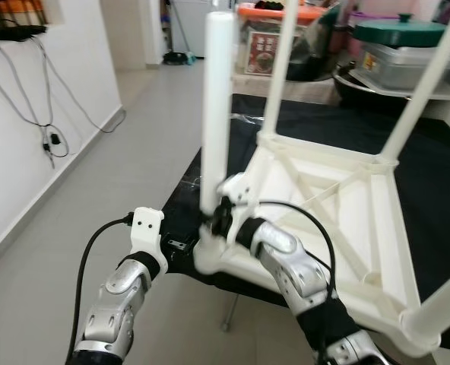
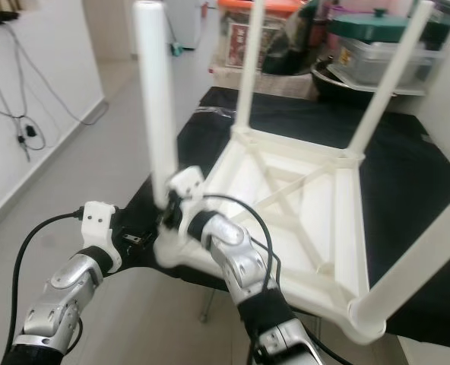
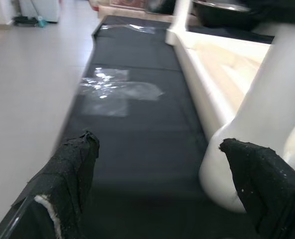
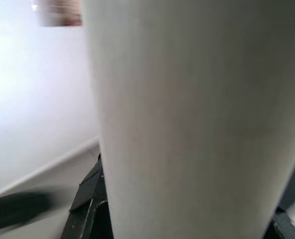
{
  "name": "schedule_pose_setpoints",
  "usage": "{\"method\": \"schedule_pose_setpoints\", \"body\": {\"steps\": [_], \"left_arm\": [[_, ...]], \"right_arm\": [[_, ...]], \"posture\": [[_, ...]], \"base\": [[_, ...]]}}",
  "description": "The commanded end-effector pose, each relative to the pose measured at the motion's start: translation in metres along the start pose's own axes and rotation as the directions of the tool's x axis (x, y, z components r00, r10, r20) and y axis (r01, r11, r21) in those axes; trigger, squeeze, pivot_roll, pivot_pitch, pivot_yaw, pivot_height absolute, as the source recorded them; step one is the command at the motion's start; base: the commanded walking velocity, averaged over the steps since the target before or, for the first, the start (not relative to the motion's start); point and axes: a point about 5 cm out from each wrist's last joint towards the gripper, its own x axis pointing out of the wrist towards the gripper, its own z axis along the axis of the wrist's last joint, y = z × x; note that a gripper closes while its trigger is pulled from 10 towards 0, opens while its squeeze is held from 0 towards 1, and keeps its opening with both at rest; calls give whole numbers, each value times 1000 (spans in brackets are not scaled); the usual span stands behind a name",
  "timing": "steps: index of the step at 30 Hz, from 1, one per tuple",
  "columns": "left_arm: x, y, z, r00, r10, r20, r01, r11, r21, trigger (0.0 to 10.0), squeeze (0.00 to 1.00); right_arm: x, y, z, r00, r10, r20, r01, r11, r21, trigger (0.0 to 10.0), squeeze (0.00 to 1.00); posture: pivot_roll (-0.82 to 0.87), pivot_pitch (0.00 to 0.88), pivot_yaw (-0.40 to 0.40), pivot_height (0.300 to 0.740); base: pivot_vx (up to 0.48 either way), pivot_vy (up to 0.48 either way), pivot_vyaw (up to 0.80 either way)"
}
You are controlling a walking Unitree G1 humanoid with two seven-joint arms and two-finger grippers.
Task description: Building children table
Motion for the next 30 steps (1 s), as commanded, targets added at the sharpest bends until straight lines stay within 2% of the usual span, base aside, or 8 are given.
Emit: {"method": "schedule_pose_setpoints", "body": {"steps": [1,14,15,19,22,26,27,30], "left_arm": [[-2,3,-2,1000,7,-11,-7,1000,14,10000,0],[-4,3,-5,1000,0,-22,0,1000,9,10000,0],[-4,5,-4,1000,-1,-21,1,1000,11,10000,0],[-4,6,-4,1000,-1,-22,1,1000,13,10000,0],[-3,6,-3,1000,-2,-22,2,1000,16,10000,0],[-2,6,-2,1000,0,-18,0,1000,17,10000,0],[-3,6,-2,1000,3,-17,-3,1000,17,10000,0],[-5,6,-2,1000,6,-15,-6,1000,17,10000,0]], "right_arm": [[-11,-42,-14,964,-254,-82,255,967,3,0,0],[-76,-116,-39,635,-761,-130,760,646,-69,0,0],[-59,-91,-30,760,-636,-131,641,767,-10,10000,0],[-46,-71,-20,849,-518,-105,525,850,45,10000,0],[-41,-68,-4,886,-464,-18,464,886,5,10000,1000],[-38,-73,2,898,-439,-24,439,898,-10,10000,1000],[-36,-75,12,922,-388,3,388,922,3,10000,0],[-34,-77,30,962,-267,59,265,963,35,10000,0]], "posture": [[91,0,-74,740],[64,0,-52,740],[65,0,-49,740],[64,0,-49,740],[71,0,-56,740],[76,0,-59,740],[78,0,-63,740],[78,0,-66,740]], "base": [[0,0,0],[0,0,0],[0,0,0],[0,0,0],[0,0,0],[0,0,0],[0,0,0],[0,0,0]]}}
